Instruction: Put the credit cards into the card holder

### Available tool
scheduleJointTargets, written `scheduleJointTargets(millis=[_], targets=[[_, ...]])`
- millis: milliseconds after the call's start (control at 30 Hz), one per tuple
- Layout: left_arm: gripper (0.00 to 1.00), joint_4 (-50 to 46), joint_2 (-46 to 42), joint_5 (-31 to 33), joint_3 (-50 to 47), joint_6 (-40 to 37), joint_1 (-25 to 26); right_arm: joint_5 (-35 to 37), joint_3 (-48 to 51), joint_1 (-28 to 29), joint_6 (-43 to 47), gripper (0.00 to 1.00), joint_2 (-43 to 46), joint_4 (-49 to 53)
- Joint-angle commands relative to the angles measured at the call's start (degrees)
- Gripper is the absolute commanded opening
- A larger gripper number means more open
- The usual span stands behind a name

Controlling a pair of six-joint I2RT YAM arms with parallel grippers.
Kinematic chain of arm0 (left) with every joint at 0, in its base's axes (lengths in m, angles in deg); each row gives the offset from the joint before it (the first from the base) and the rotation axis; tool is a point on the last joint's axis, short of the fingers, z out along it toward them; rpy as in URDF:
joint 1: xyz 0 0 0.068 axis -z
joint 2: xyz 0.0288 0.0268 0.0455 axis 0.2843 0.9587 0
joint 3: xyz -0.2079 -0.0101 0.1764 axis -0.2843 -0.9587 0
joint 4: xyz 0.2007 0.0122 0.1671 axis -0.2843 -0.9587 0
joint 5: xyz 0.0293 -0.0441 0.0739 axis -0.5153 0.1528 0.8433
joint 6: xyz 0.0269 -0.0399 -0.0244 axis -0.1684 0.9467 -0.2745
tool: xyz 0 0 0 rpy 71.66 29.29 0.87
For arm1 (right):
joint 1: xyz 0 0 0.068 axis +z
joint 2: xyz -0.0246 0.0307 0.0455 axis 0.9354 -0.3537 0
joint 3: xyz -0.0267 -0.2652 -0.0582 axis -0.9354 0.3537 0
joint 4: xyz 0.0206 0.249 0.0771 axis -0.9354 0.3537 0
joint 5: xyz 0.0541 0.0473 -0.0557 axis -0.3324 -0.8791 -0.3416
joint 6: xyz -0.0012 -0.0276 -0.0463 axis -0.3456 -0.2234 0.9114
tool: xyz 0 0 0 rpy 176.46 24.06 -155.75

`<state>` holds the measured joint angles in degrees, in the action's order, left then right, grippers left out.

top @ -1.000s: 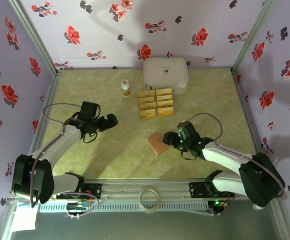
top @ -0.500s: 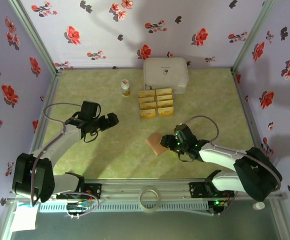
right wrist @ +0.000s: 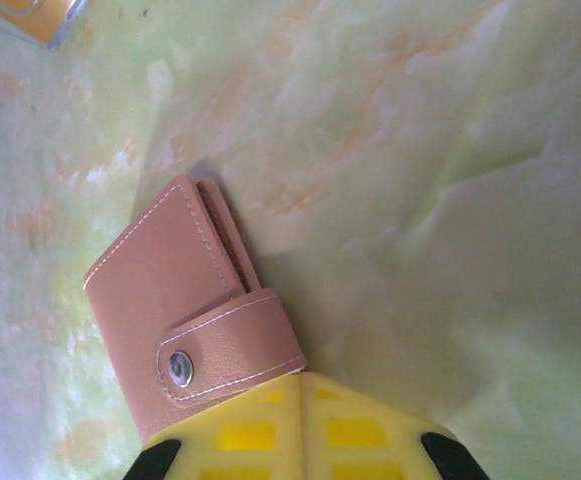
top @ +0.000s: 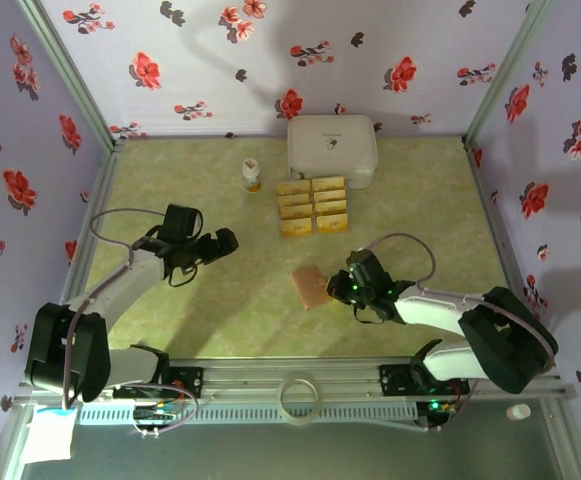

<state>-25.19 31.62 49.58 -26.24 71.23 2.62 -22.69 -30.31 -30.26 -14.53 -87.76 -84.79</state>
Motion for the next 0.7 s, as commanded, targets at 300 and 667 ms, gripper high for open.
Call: scheduleJointTargets(millis=[300,667], targets=[[1.0,4.05,2.2,-3.21,-0.66,3.64,0.2,-0.41,-1.9,0.35,-0.44,0.0,4.19,1.64],[1.0,4.42,3.3,-6.28,-0.5,3.1,0.68,0.12,1.78,0.35,-3.69,0.49,8.61,4.83]])
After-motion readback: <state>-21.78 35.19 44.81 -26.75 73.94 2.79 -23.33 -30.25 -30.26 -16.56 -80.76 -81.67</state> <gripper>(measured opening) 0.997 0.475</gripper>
